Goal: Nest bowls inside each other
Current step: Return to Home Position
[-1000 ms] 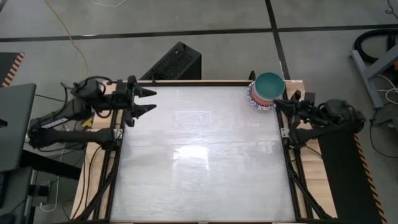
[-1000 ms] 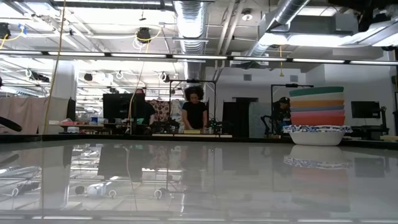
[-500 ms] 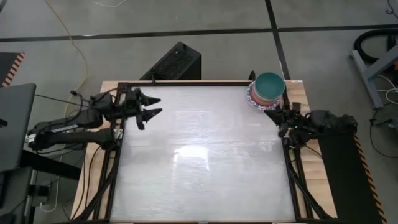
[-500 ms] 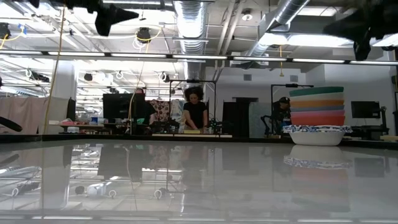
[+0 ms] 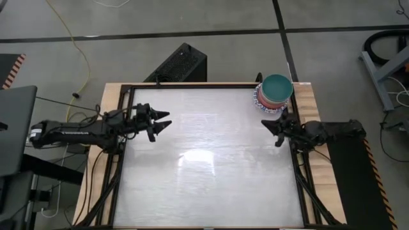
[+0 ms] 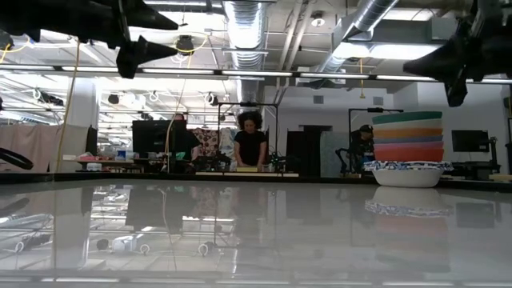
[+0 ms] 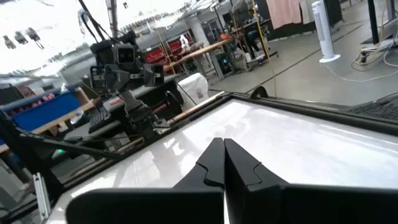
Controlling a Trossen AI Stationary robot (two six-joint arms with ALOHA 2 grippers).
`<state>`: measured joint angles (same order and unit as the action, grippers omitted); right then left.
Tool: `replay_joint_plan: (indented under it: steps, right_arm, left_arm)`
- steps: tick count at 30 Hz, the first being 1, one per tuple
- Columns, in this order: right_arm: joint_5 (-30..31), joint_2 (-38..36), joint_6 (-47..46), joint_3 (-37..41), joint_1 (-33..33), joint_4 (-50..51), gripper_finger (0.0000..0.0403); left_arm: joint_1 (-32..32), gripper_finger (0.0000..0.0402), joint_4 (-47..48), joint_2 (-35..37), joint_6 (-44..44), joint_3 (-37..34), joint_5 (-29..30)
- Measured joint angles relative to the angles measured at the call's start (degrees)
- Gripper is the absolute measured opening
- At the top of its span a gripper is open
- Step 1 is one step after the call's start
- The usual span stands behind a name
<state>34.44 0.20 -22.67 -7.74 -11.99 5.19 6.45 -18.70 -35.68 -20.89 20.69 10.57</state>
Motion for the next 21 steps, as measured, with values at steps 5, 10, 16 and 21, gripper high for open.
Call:
replay_joint_plan:
  steps: [5, 10, 16, 21]
  right_arm:
    - [-0.7, 0.0, 0.2, 3.9, 0.0, -4.8, 0.0011]
    - [-4.5, 0.0, 0.2, 6.1, 0.0, -6.9, 0.0011]
    - [-6.2, 0.0, 3.0, 6.4, 0.0, -7.6, 0.001]
    - [-7.5, 0.1, 2.8, 6.4, 0.0, -7.3, 0.001]
  left_arm:
    - [-3.1, 0.0245, 0.1, 0.0, -0.4, -0.3, 3.1]
    - [-3.4, 0.0245, 0.8, 0.0, -0.9, -0.3, -0.8]
    - [-2.2, 0.0245, 5.9, 0.0, -3.2, -0.3, -7.6]
    - [-2.4, 0.0245, 7.9, 0.0, -2.1, -0.3, -6.4]
